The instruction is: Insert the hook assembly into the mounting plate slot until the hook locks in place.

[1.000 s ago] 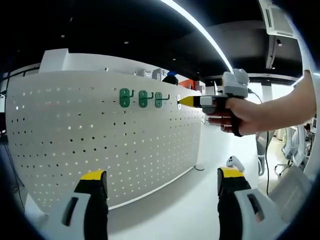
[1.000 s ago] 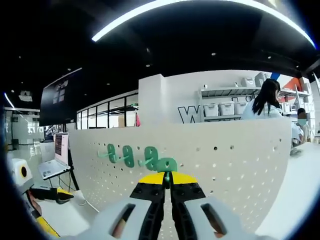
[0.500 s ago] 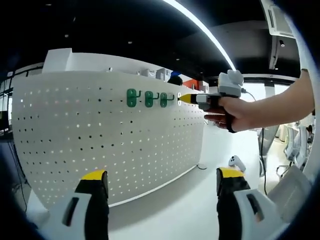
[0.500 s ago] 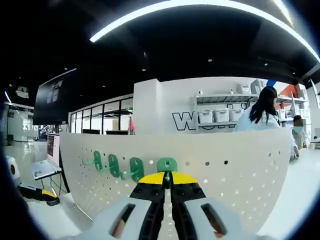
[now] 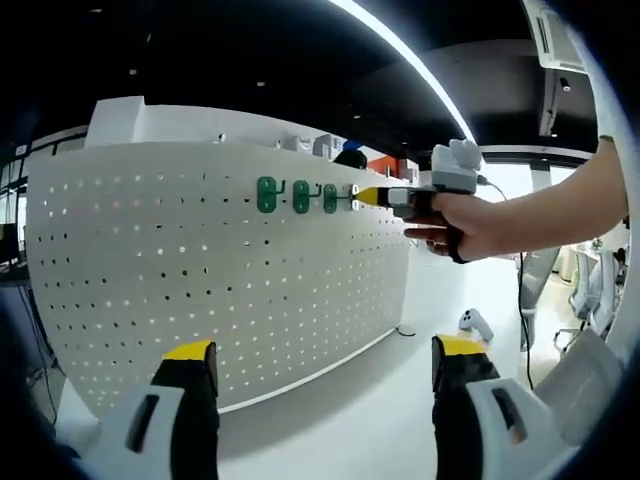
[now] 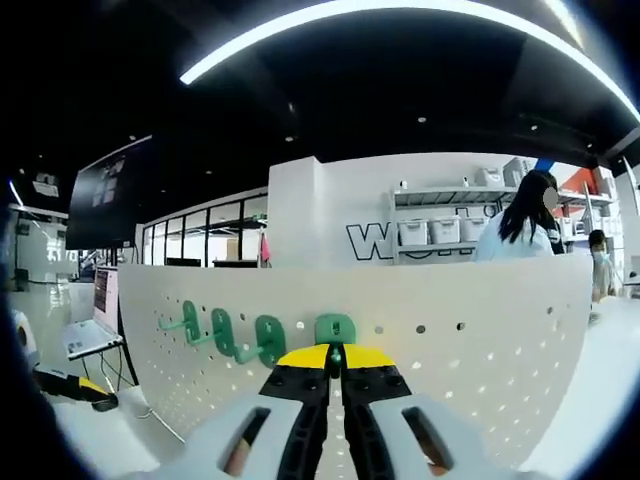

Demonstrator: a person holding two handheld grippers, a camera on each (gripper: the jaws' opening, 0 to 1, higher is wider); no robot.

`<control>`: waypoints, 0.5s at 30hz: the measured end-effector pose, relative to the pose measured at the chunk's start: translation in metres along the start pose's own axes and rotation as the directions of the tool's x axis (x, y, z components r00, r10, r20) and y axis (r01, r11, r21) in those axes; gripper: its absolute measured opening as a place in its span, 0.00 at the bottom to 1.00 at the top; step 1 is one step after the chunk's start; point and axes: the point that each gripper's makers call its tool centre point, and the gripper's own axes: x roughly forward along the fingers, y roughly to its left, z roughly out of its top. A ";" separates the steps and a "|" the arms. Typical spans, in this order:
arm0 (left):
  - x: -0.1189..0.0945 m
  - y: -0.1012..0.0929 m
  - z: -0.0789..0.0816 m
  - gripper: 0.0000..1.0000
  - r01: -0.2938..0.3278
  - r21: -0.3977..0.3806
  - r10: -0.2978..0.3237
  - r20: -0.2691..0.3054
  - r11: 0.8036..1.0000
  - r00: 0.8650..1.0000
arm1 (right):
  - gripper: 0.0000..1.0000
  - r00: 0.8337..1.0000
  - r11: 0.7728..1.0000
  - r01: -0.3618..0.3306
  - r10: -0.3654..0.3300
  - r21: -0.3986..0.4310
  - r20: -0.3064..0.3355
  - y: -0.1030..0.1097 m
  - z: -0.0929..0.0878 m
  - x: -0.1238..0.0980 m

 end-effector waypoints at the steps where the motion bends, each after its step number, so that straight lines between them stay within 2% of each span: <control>1: 0.000 0.000 0.000 0.90 -0.001 0.000 0.001 0.000 1.000 1.000 | 0.01 1.000 1.000 0.002 -0.002 0.013 0.004 0.000 0.000 0.000; 7: -0.001 0.001 0.000 0.90 0.001 0.002 -0.001 -0.004 1.000 1.000 | 0.01 0.999 0.999 0.039 -0.039 -0.002 0.011 0.001 0.001 0.002; 12: -0.003 0.000 -0.001 0.90 0.003 0.003 -0.003 -0.010 1.000 1.000 | 0.01 0.994 0.994 0.104 -0.103 -0.035 0.020 0.001 0.001 0.003; 15: -0.004 0.001 0.000 0.89 0.003 0.001 -0.003 -0.008 1.000 1.000 | 0.01 0.993 0.993 0.119 -0.118 -0.026 0.024 0.000 0.001 0.004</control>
